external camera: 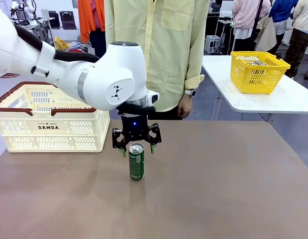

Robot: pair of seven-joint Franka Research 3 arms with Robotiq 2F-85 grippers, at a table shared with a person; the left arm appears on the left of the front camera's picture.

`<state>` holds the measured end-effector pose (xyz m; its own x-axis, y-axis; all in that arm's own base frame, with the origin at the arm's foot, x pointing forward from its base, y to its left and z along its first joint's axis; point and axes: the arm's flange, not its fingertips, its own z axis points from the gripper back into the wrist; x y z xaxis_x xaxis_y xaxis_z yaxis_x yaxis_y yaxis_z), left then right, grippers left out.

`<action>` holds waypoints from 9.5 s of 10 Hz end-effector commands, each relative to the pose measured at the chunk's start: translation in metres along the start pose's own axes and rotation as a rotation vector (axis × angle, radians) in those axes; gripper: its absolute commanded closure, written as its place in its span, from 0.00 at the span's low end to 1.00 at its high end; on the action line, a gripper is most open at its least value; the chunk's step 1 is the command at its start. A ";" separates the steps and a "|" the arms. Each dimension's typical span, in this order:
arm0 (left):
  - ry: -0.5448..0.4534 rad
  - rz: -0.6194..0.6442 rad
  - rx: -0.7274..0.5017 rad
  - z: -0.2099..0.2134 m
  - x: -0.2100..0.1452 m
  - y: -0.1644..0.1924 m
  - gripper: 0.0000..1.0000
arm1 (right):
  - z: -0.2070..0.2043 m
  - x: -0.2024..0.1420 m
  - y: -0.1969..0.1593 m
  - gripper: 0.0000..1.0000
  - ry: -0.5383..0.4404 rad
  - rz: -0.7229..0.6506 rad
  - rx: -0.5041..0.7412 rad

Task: Place the drinks into the Shopping basket.
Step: Pick up one drink and place it into the Shopping basket.

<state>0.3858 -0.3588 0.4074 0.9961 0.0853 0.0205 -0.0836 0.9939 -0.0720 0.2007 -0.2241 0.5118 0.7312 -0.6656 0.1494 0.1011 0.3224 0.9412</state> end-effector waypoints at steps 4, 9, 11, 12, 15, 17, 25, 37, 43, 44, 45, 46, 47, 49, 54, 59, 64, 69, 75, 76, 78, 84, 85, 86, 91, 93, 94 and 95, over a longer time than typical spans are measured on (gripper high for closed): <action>0.019 0.068 0.087 -0.017 0.006 -0.002 0.00 | 0.001 0.001 0.002 0.00 -0.001 0.015 0.018; 0.040 0.043 0.091 -0.022 0.011 -0.005 0.00 | 0.001 0.001 0.002 0.00 -0.001 0.015 0.018; 0.045 0.027 0.101 -0.023 0.010 -0.006 1.00 | 0.001 0.001 0.002 0.00 -0.001 0.015 0.018; 0.047 0.026 0.101 -0.024 0.010 -0.006 1.00 | 0.001 0.001 0.002 0.00 -0.001 0.015 0.018; 0.030 0.026 0.115 -0.023 0.011 -0.005 1.00 | 0.001 0.001 0.002 0.00 -0.001 0.015 0.018; 0.028 0.029 0.117 -0.023 0.013 -0.003 1.00 | 0.001 0.001 0.002 0.00 -0.001 0.015 0.018; -0.156 0.049 0.036 0.147 0.090 0.039 1.00 | 0.001 0.001 0.002 0.00 -0.001 0.015 0.018; -0.134 0.307 -0.078 0.132 0.194 0.284 1.00 | 0.001 0.001 0.002 0.00 -0.001 0.015 0.018; -0.004 0.205 -0.013 0.056 0.233 0.292 1.00 | 0.001 0.001 0.002 0.00 -0.001 0.015 0.018; 0.000 0.199 0.027 0.051 0.237 0.290 1.00 | 0.001 0.001 0.002 0.00 -0.001 0.015 0.018; 0.012 0.194 0.030 0.047 0.240 0.290 1.00 | 0.001 0.001 0.002 0.00 -0.001 0.015 0.018; 0.017 0.192 0.024 0.045 0.242 0.291 1.00 | 0.001 0.001 0.002 0.00 -0.001 0.015 0.018; 0.017 0.196 0.025 0.043 0.243 0.293 0.92 | 0.001 0.001 0.002 0.00 -0.001 0.015 0.018; 0.025 0.192 0.022 0.040 0.243 0.294 0.00 | 0.001 0.001 0.002 0.00 -0.001 0.015 0.018; -0.023 0.161 0.013 0.053 0.232 0.286 0.00 | 0.001 0.001 0.002 0.00 -0.001 0.015 0.018; -0.264 0.053 -0.272 0.193 0.149 0.313 0.00 | 0.001 0.001 0.002 0.00 -0.001 0.015 0.018; -0.251 -0.240 -1.025 0.227 -0.014 0.472 0.00 | 0.001 0.001 0.002 0.00 -0.001 0.015 0.018; -0.309 -0.188 -1.192 0.171 -0.084 0.508 0.00 | 0.001 0.001 0.002 0.00 -0.001 0.015 0.018; -0.309 -0.188 -1.192 0.171 -0.084 0.508 0.00 | 0.001 0.001 0.002 0.00 -0.001 0.015 0.018; -0.309 -0.188 -1.192 0.171 -0.084 0.508 0.00 | 0.001 0.001 0.002 0.00 -0.001 0.015 0.018; -0.309 -0.188 -1.192 0.171 -0.084 0.508 0.00 | 0.001 0.001 0.002 0.00 -0.001 0.015 0.018; -0.309 -0.188 -1.192 0.171 -0.084 0.508 0.00 | 0.001 0.001 0.002 0.00 -0.001 0.015 0.018; -0.309 -0.188 -1.192 0.171 -0.084 0.508 0.00 | 0.001 0.001 0.002 0.00 -0.001 0.015 0.018; -0.309 -0.188 -1.192 0.171 -0.084 0.508 0.00 | 0.001 0.001 0.002 0.00 -0.001 0.015 0.018; -0.309 -0.188 -1.192 0.171 -0.084 0.508 0.00 | 0.001 0.001 0.002 0.00 -0.001 0.015 0.018; -0.309 -0.188 -1.192 0.171 -0.084 0.508 0.00 | 0.001 0.001 0.002 0.00 -0.001 0.015 0.018; -0.309 -0.188 -1.192 0.171 -0.084 0.508 0.00 | 0.001 0.001 0.002 0.00 -0.001 0.015 0.018; -0.309 -0.188 -1.192 0.171 -0.084 0.508 0.00 | 0.001 0.001 0.002 0.00 -0.001 0.015 0.018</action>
<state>0.2553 0.1515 0.5403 0.9360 0.1241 0.3295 0.2725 0.3373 -0.9011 0.2008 -0.2241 0.5116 0.7315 -0.6655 0.1486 0.1023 0.3226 0.9410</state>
